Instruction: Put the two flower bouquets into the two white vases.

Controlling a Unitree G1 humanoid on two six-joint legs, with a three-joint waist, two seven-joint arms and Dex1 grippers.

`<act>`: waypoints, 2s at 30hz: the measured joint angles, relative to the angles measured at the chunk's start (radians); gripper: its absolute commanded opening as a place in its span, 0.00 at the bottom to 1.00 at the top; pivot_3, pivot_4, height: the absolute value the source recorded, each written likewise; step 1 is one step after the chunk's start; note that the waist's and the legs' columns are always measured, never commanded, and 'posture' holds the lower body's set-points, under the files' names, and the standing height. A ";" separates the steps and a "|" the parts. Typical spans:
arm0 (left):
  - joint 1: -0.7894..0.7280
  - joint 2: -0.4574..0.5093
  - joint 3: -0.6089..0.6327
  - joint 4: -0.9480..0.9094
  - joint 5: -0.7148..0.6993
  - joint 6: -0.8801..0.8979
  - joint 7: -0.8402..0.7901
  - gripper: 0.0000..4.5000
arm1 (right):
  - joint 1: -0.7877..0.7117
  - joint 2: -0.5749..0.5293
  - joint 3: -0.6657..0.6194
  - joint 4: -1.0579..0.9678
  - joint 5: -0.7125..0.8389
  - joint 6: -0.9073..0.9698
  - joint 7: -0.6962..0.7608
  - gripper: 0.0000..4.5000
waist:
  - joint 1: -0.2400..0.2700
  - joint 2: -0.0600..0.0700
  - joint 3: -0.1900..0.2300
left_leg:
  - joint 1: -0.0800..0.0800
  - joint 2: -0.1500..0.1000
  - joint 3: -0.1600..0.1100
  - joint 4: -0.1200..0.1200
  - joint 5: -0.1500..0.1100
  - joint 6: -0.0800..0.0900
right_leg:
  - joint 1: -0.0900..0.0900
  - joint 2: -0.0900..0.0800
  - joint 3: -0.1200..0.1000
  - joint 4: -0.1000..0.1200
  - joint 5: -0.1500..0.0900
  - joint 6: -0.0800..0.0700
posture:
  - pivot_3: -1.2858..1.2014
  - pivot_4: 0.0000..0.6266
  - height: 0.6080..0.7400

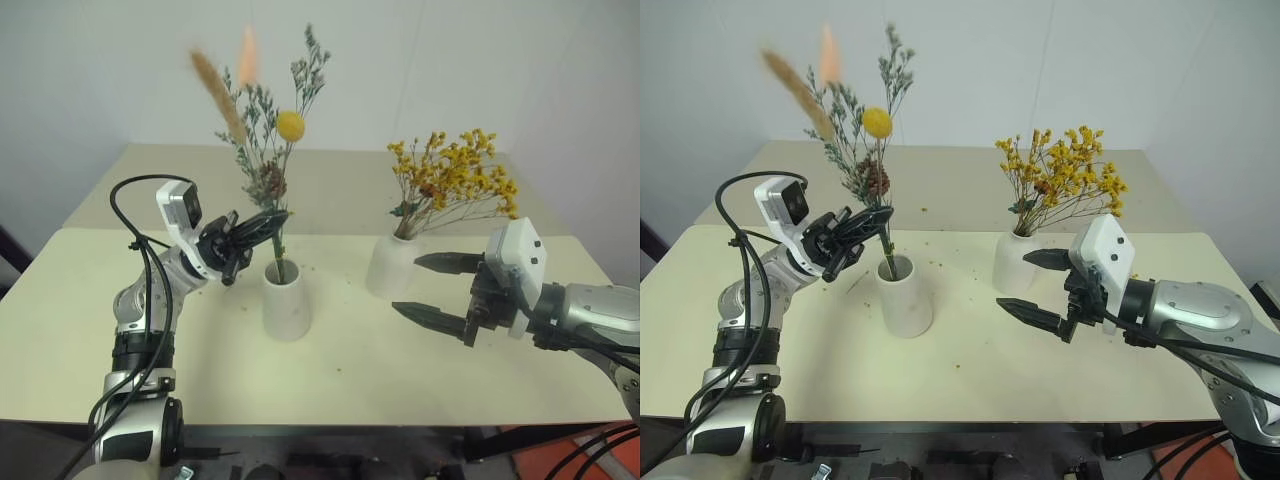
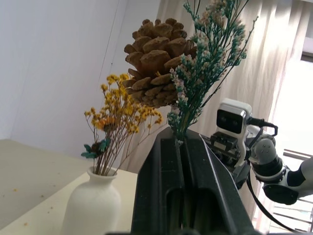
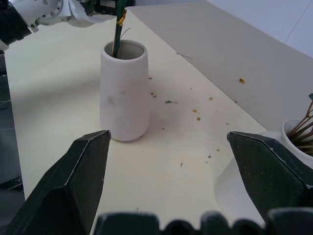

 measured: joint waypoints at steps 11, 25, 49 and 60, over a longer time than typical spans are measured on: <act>0.055 0.012 -0.008 -0.005 0.028 -0.025 -0.023 0.32 | 0.006 -0.002 -0.004 0.002 -0.008 -0.001 0.001 1.00 | 0.002 0.000 0.000 | 0.000 0.000 0.000 0.000 0.000 0.000 | 0.000 0.000 0.000 0.000 0.000 0.000 | 0.52 0.24 1.00; 0.188 0.110 -0.016 -0.139 0.029 -0.012 -0.030 0.99 | -0.016 -0.002 0.009 0.027 -0.028 -0.010 0.016 1.00 | -0.002 0.000 0.000 | 0.000 0.001 0.000 0.000 0.000 0.000 | 0.000 0.000 0.000 0.000 0.000 0.000 | 0.52 0.24 1.00; 0.474 0.526 0.227 -0.280 0.184 -0.089 0.021 0.99 | 0.153 -0.056 -0.165 0.066 -0.030 -0.022 0.078 1.00 | -0.013 0.001 0.000 | -0.001 0.002 0.000 -0.001 -0.001 0.001 | -0.002 0.000 -0.001 -0.001 -0.001 -0.001 | 0.52 0.24 1.00; 0.605 0.601 0.372 -0.325 0.154 -0.058 0.010 0.99 | 0.409 -0.160 -0.405 0.160 -0.125 -0.107 0.322 1.00 | -0.015 0.001 0.000 | 0.004 0.004 0.004 -0.001 -0.001 0.001 | 0.001 0.000 0.000 0.000 -0.007 0.005 | 0.52 0.24 1.00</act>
